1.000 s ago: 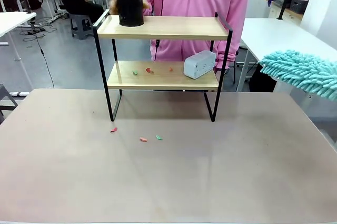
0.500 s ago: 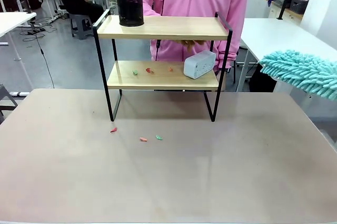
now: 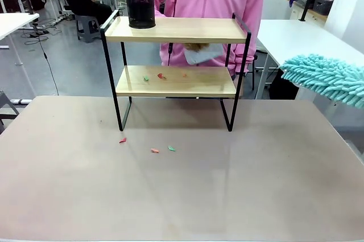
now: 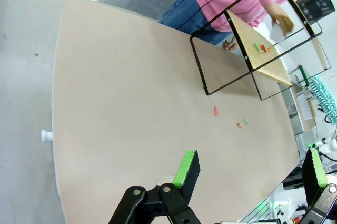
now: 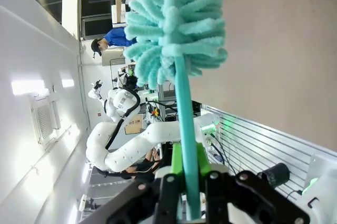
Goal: Clean the shelf.
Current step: Clean the remaining tier of the Shelf with the Duster once objects are removed.
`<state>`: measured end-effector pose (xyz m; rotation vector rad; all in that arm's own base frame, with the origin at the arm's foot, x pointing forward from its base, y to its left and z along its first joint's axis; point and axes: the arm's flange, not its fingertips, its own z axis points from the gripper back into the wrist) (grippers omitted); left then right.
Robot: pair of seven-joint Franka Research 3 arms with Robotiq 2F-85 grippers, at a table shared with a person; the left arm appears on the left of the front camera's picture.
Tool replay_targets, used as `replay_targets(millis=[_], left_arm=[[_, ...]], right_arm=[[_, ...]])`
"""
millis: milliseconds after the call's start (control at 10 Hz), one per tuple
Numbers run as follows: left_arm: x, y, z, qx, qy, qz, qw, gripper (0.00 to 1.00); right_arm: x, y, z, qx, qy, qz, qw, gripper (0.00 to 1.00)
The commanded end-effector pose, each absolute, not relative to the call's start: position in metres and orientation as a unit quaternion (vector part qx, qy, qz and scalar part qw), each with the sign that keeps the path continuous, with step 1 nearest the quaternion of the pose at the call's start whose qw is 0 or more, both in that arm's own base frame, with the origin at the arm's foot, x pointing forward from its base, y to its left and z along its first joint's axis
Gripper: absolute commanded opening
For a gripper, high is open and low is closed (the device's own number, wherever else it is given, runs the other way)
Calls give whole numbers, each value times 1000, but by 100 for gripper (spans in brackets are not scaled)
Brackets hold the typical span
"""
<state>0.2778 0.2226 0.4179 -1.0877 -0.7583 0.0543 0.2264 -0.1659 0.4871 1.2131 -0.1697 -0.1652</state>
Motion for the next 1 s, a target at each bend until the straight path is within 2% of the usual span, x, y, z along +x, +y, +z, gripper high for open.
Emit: replay_targets(millis=[0,300,500,600,900], left_arm=[[279,222,418,-506,-363,16,782,100],[279,222,418,-506,-363,16,782,100],[279,222,418,-506,-363,16,782,100],[279,222,418,-506,-363,16,782,100],[279,222,418,-506,-363,16,782,100]], right_arm=[[225,-166,488,572,-84,-66,813,12],[226,-166,487,569,-80,-77,815,12],[190,-142,519,550,-67,20,832,12],[171,-125,526,521,-29,84,849,12],[163,-59,528,463,2,203,863,12]])
